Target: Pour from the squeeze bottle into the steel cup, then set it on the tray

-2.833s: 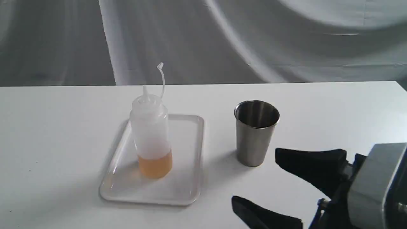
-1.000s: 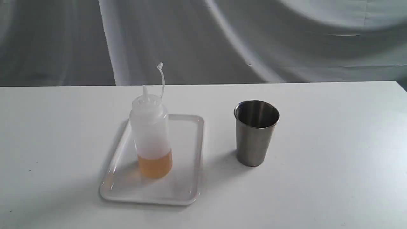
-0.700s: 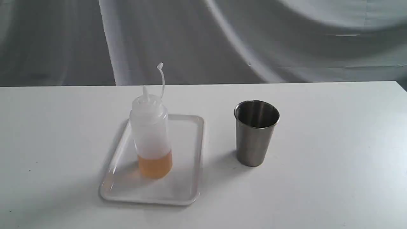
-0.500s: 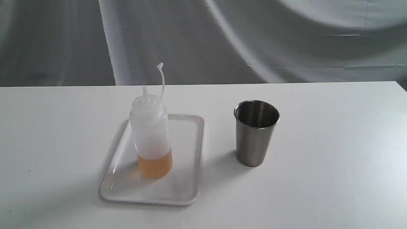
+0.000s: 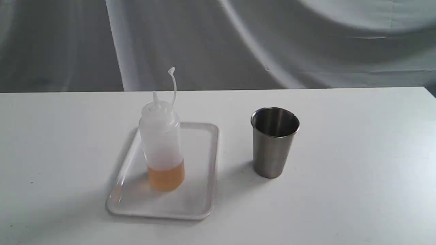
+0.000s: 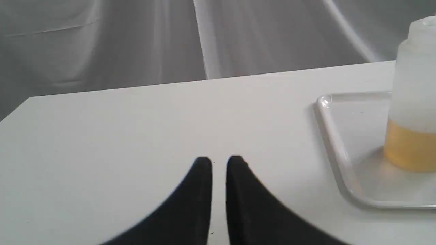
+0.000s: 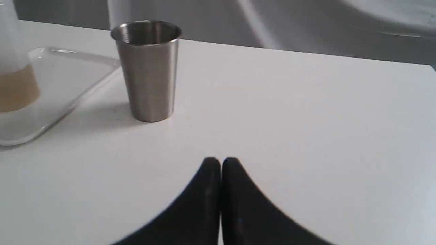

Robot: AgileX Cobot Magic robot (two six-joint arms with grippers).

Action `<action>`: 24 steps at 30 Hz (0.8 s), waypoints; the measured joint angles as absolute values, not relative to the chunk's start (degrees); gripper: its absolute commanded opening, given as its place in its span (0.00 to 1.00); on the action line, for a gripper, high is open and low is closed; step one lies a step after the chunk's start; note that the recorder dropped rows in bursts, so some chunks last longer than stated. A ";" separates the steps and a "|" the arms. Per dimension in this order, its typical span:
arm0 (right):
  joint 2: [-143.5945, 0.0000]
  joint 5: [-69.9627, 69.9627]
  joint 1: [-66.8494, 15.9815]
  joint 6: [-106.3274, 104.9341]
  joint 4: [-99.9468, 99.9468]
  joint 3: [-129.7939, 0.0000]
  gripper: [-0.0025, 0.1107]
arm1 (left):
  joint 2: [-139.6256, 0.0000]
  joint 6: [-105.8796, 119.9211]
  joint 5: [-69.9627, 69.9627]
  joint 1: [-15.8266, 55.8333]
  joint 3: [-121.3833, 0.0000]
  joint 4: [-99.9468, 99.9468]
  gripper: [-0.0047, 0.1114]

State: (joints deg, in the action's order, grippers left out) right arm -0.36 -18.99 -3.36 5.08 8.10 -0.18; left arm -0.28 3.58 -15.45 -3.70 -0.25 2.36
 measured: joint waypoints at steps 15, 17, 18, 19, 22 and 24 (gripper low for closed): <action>-0.36 -19.10 7.04 5.08 7.96 -0.18 0.02 | -0.28 3.58 -15.45 -3.70 -0.26 2.36 0.11; -0.36 -19.10 8.29 5.08 7.96 -0.18 0.02 | -0.28 3.58 -15.45 -3.70 -0.26 2.36 0.11; -0.36 -19.10 8.82 5.08 7.96 -0.18 0.02 | -0.28 3.58 -15.45 -3.70 -0.26 2.36 0.11; -0.36 -19.10 9.32 5.08 7.96 -0.18 0.02 | -0.28 3.58 -15.45 -3.70 -0.26 2.36 0.11; -0.36 -19.54 10.27 4.97 8.21 -0.18 0.02 | -0.28 3.58 -15.45 -3.70 -0.26 2.36 0.11; -0.36 -20.04 10.38 4.37 9.17 -0.18 0.02 | -0.28 3.58 -15.45 -3.70 -0.26 2.36 0.11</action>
State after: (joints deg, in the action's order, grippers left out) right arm -0.36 -20.04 10.38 4.37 9.17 -0.18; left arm -0.28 3.58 -15.45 -3.70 -0.25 2.36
